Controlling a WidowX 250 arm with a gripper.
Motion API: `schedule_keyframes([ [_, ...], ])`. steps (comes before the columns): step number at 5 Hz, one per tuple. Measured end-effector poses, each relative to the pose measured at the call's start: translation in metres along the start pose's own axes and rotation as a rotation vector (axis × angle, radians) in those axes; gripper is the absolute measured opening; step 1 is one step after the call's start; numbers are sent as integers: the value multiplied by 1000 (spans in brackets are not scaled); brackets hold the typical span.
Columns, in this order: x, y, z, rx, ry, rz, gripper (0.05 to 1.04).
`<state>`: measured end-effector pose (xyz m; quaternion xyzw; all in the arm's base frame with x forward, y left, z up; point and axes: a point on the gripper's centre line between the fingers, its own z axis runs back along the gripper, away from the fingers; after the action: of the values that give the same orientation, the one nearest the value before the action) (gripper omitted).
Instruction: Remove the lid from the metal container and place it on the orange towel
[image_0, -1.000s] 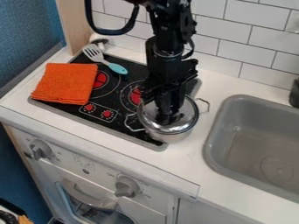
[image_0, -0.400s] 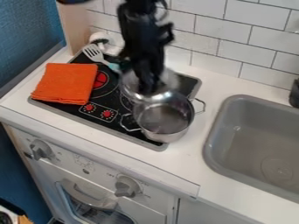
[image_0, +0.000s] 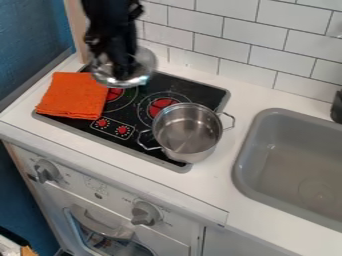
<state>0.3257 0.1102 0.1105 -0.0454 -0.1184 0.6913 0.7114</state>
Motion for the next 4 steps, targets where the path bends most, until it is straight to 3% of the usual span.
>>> schedule_keyframes([
  [1,29,4,-24,81,-59,99,274],
  [2,59,6,-43,132,-106,181,274],
  [3,84,18,-56,168,-133,292,274],
  [4,92,28,-75,232,-136,331,274],
])
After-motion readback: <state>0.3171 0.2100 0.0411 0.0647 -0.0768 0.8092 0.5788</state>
